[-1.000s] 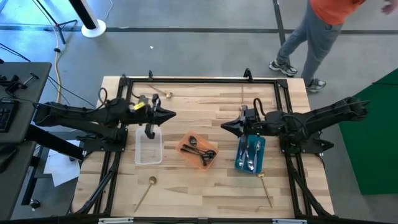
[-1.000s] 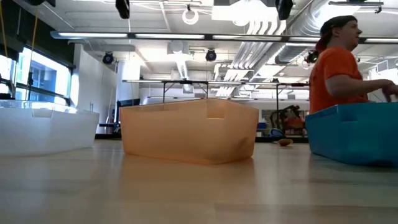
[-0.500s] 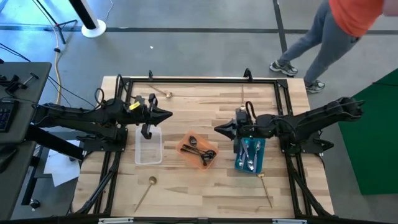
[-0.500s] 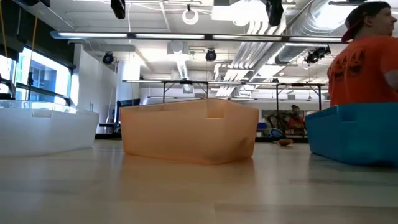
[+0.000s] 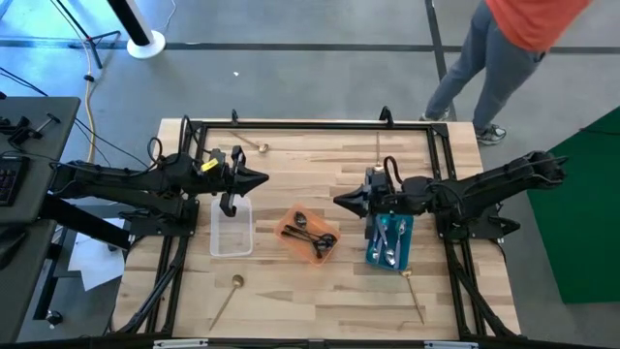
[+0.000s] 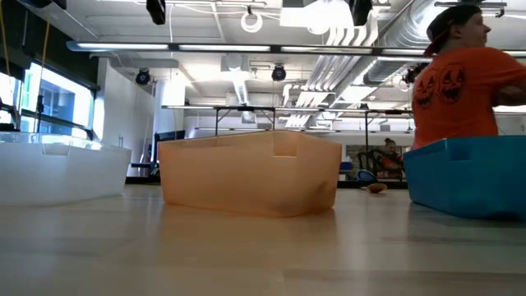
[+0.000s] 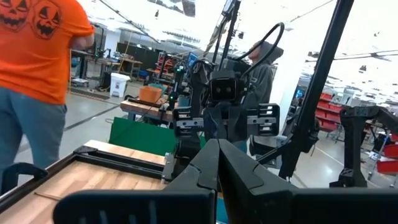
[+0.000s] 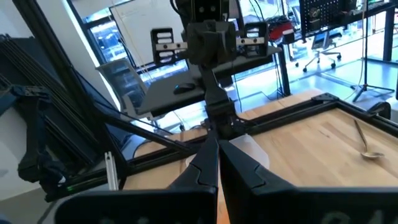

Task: Sort silverware by color (type)
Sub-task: Put the top right gold spoon into the transparent bin

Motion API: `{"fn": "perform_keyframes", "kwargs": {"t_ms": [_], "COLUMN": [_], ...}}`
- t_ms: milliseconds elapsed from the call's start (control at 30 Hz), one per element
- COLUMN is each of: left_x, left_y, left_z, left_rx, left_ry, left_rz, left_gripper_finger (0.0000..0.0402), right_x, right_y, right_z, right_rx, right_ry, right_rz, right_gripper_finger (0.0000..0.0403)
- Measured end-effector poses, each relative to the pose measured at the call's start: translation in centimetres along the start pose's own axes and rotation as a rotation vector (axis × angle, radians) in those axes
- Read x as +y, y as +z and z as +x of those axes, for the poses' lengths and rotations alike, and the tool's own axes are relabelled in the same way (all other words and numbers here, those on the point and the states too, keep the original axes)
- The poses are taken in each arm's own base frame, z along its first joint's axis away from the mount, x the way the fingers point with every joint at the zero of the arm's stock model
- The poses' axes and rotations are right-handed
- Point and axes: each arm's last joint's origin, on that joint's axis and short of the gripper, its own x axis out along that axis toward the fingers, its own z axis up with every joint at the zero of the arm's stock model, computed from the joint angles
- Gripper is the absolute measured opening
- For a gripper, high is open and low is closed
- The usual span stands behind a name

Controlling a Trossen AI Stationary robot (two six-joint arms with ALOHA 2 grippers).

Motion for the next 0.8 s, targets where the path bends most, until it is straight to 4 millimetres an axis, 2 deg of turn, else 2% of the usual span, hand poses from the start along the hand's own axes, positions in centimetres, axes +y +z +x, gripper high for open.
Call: {"fn": "perform_keyframes", "kwargs": {"t_ms": [800], "left_x": [0.0], "left_y": [-0.01], "left_z": [0.0], "left_rx": [0.001], "left_ry": [0.0], "left_rz": [-0.001], "left_gripper_finger": [0.0], "right_x": [0.17], "right_y": [0.67], "right_z": [-0.02], "right_rx": [-0.069], "right_ry": [0.007], "right_rz": [-0.032], "right_gripper_finger": [0.0]}}
